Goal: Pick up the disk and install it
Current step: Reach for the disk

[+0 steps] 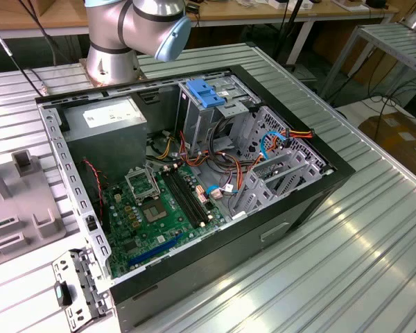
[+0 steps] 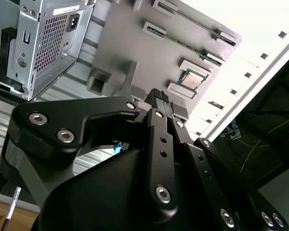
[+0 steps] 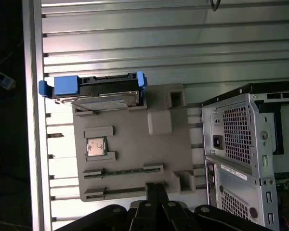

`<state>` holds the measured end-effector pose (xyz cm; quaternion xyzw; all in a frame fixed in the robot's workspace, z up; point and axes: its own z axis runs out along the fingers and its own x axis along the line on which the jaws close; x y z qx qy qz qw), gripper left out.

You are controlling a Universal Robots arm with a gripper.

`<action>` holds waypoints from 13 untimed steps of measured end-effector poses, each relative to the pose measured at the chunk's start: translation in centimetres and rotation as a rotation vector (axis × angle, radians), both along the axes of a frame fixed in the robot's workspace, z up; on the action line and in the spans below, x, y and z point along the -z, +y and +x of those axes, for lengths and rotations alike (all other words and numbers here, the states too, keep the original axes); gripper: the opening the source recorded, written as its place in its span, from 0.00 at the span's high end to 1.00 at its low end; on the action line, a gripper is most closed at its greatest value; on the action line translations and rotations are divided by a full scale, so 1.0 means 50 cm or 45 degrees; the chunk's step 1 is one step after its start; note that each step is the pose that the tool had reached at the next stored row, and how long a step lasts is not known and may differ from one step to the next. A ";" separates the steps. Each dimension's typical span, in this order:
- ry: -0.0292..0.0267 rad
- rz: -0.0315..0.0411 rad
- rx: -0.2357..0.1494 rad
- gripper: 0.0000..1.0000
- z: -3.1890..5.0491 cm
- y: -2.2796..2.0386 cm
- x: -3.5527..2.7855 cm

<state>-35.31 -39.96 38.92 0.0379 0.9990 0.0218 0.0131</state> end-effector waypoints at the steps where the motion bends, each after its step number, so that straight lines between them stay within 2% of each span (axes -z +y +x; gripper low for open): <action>1: 0.0000 0.0000 0.000 0.89 -0.003 0.0000 0.000; 5: 0.0001 0.0000 0.000 0.89 -0.026 0.0000 0.002; 13: -0.0001 -0.0002 0.000 0.89 -0.059 0.0017 0.010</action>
